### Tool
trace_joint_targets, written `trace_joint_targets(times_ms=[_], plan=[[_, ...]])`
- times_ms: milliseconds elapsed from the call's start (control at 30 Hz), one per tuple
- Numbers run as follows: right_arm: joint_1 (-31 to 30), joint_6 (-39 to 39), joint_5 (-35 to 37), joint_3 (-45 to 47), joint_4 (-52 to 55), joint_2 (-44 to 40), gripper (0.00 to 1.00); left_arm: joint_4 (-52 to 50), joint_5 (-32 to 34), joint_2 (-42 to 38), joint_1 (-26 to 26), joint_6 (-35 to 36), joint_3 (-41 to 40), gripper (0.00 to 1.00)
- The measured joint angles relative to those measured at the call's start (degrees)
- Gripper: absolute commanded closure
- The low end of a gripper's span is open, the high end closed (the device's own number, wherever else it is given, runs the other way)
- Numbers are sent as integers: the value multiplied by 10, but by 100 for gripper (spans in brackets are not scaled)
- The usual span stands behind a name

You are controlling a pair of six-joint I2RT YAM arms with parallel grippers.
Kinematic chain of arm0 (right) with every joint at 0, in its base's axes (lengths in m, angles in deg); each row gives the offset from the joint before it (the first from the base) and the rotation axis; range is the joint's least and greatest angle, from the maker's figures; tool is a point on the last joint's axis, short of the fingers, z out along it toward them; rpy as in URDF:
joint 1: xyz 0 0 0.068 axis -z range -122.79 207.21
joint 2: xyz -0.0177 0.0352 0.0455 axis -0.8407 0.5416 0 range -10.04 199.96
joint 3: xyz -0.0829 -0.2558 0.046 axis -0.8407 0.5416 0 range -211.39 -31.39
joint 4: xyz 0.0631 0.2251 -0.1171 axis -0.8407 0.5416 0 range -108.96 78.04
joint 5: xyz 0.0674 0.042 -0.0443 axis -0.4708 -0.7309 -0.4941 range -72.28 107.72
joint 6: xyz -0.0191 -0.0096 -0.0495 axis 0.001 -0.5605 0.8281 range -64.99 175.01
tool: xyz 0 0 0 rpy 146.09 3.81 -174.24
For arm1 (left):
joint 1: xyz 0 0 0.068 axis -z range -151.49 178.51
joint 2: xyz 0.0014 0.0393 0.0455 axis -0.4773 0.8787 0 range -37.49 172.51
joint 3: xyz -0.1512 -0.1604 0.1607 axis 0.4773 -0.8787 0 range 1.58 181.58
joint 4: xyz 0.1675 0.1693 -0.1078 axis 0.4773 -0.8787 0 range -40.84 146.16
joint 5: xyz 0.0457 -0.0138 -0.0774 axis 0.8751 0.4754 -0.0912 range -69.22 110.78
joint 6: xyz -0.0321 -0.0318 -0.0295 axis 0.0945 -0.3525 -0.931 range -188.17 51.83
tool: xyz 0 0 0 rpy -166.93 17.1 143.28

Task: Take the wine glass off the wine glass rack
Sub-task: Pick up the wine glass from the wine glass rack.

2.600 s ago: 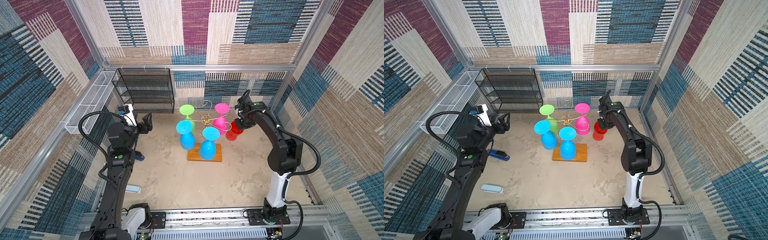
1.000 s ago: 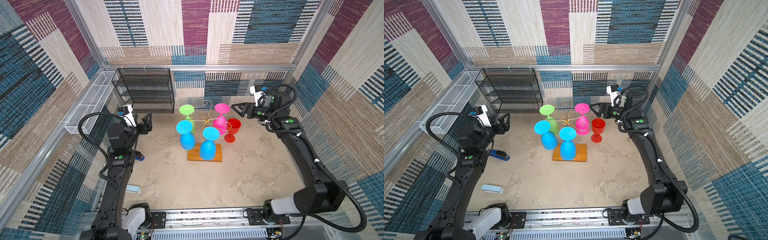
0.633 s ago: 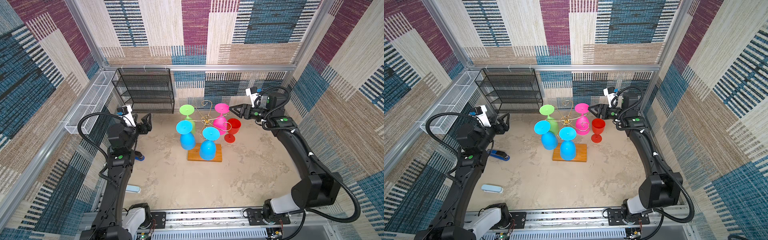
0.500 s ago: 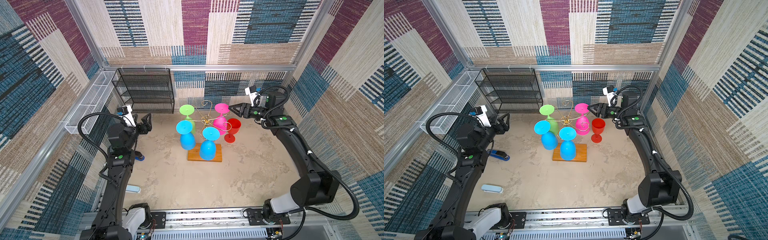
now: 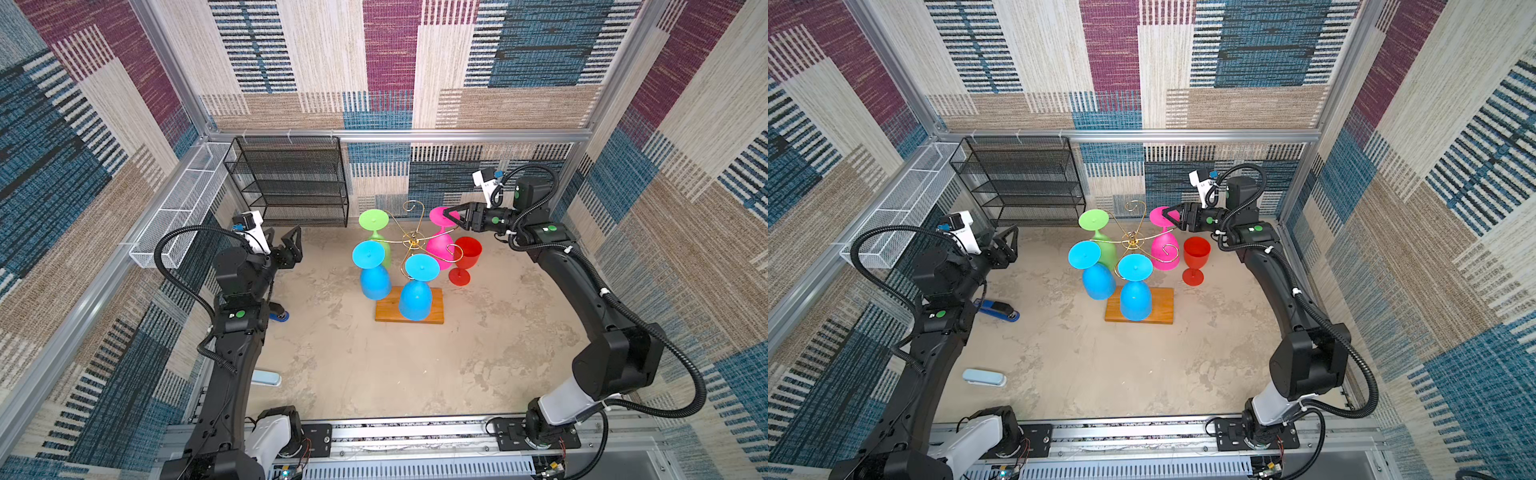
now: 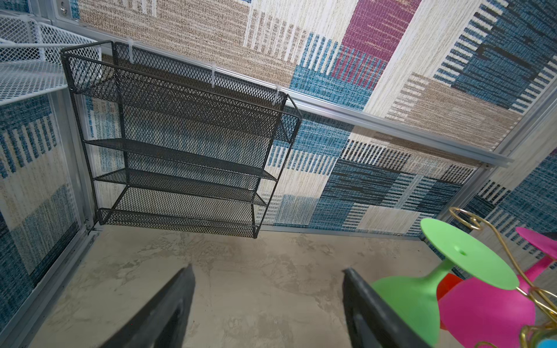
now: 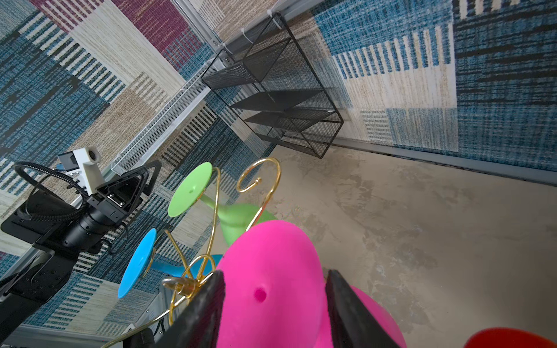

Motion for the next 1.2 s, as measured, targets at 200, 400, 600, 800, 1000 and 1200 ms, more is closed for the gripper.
trace_joint_targets(times_ms=[200,400,600,800,1000,1200], plan=[[0,4,13,-2,7,3,56,0,0,0,-2,0,-1,21],[0,4,19,-2,12,1,63,1,-2,0,-5,0,-1,21],[0,5,28,-2,16,-6,64,4,-5,-1,-6,-1,-2,21],[0,4,38,-2,16,-8,69,7,-13,-1,-6,-5,-2,21],[0,4,41,-2,16,-9,76,8,-14,-3,-6,-11,-3,21],[-1,4,41,-2,18,-12,81,8,-14,-3,-7,-13,-4,21]])
